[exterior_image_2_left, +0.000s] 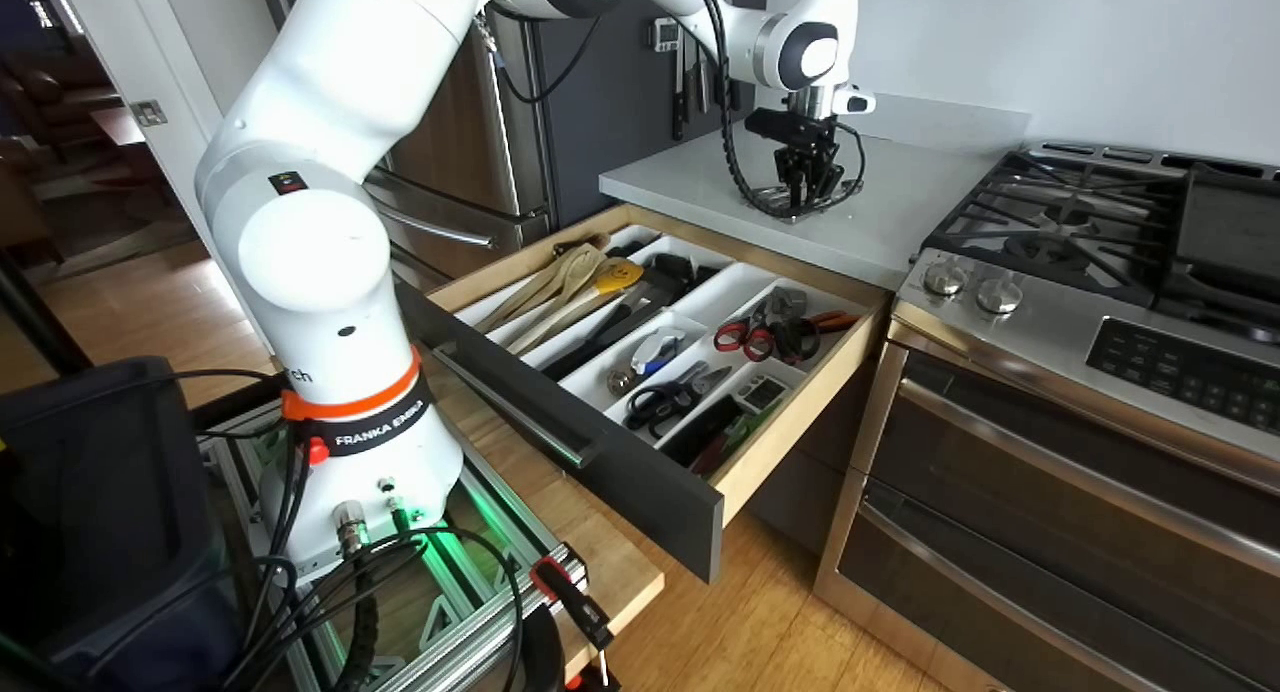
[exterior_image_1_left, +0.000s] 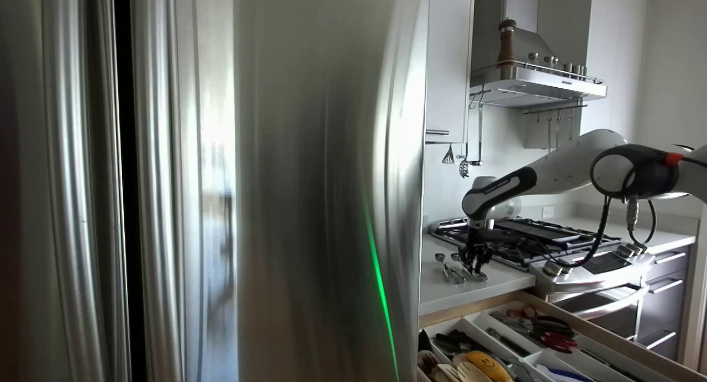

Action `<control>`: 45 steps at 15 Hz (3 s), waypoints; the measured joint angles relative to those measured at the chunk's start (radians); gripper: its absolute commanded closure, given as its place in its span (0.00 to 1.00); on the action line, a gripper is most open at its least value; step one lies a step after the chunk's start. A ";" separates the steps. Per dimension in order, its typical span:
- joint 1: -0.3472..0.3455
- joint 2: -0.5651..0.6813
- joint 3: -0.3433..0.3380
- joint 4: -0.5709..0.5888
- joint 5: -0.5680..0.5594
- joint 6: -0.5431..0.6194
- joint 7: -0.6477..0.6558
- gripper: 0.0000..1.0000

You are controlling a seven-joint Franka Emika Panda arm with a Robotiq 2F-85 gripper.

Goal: Put the pair of scissors in the drawer then put an ice cream scoop on the countertop

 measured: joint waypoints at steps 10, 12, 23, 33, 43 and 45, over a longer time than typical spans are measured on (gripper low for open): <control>0.001 -0.001 0.002 0.001 0.000 0.000 -0.002 0.99; 0.002 0.000 0.003 0.001 0.000 0.000 -0.003 0.99; 0.009 -0.017 0.005 0.001 -0.001 0.000 -0.004 0.91; 0.010 -0.027 0.005 -0.001 -0.003 0.000 -0.004 0.67; 0.029 -0.385 0.005 -0.355 -0.067 0.029 -0.173 0.00; 0.027 -0.482 0.005 -0.448 -0.068 0.061 -0.215 0.00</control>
